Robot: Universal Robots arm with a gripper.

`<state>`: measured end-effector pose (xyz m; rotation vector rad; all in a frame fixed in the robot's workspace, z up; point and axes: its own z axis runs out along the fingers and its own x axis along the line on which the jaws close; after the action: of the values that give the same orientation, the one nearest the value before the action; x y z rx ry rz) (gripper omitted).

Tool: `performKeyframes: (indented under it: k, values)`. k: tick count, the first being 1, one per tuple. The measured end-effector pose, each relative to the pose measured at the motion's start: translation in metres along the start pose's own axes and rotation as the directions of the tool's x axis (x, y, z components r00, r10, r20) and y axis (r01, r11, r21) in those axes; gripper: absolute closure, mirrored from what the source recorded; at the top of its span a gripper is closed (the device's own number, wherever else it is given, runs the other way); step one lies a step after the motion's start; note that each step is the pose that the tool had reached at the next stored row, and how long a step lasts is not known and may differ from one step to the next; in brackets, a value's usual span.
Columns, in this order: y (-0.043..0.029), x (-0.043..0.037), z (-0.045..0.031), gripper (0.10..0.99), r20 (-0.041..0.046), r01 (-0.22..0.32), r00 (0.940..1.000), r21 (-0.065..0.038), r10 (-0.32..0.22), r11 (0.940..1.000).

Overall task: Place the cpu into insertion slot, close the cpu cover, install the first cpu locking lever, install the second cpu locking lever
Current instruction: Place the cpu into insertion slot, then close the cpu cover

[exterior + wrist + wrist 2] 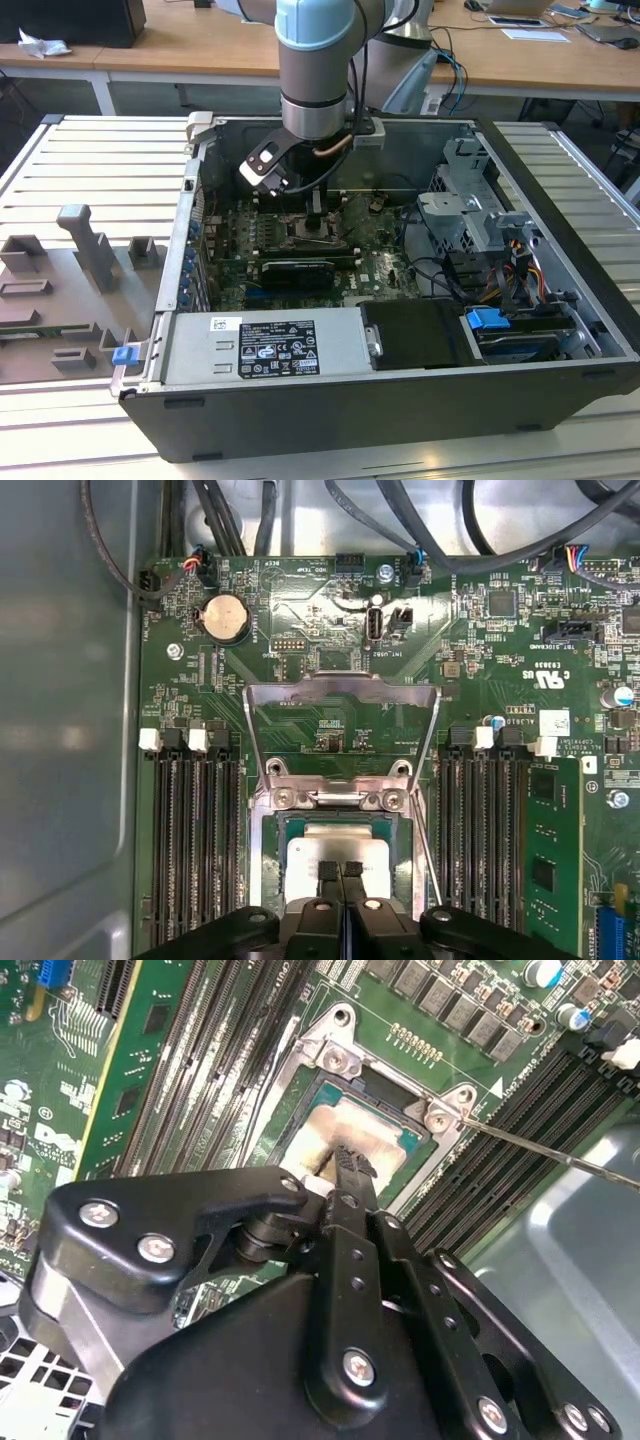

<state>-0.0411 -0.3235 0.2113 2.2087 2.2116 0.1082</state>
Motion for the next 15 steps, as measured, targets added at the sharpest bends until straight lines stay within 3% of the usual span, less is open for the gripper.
performKeyframes:
  k: [15]
  values:
    - [0.0006,0.0003,-0.0092,0.98,0.0,0.0,1.0,0.0,0.0,1.0]
